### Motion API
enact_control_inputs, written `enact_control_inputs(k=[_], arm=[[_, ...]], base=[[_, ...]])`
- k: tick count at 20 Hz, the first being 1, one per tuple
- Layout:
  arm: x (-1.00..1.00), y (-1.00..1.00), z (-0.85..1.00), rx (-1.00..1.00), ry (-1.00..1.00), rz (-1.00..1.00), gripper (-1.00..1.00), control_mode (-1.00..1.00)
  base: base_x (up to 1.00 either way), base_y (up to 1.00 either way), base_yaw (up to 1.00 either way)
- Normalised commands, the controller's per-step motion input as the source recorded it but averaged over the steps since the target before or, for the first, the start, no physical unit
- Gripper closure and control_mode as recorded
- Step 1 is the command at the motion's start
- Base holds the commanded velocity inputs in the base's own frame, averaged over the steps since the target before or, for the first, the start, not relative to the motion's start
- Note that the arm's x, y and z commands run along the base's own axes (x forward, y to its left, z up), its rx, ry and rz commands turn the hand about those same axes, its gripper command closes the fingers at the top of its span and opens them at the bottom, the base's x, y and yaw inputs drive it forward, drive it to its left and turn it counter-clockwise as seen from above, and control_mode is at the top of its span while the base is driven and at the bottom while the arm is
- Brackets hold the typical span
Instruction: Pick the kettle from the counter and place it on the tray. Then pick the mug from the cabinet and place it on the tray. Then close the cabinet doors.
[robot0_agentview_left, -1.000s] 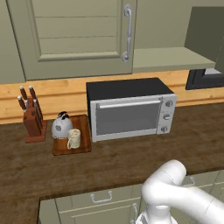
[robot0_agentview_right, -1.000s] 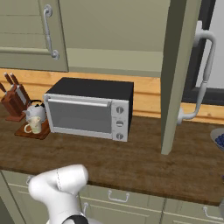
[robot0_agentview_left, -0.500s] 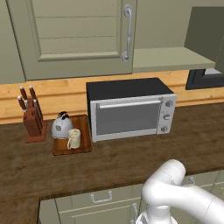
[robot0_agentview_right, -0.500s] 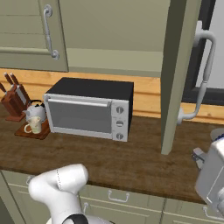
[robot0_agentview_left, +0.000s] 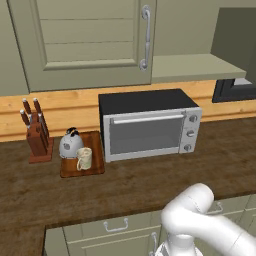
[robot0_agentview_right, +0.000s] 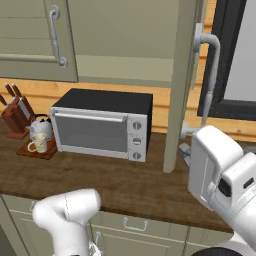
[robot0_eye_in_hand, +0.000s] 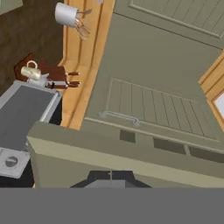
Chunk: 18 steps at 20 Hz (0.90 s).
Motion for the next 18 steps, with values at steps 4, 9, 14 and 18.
enact_control_inputs(k=[4, 9, 14, 18], arm=[[0.37, 1.00, 0.00, 0.00, -0.01, 0.00, 1.00, -1.00], [0.43, 0.96, 0.00, 0.00, -0.01, -0.03, 1.00, -1.00], [0.52, 0.43, 0.00, 0.00, 0.00, -0.01, 1.00, -1.00], [0.52, 0.31, 0.00, 0.00, 0.00, 0.00, 1.00, -1.00]], base=[[0.00, 0.00, 0.00], [0.00, 0.00, 0.00], [0.00, 0.00, 0.00], [0.00, 0.00, 0.00]])
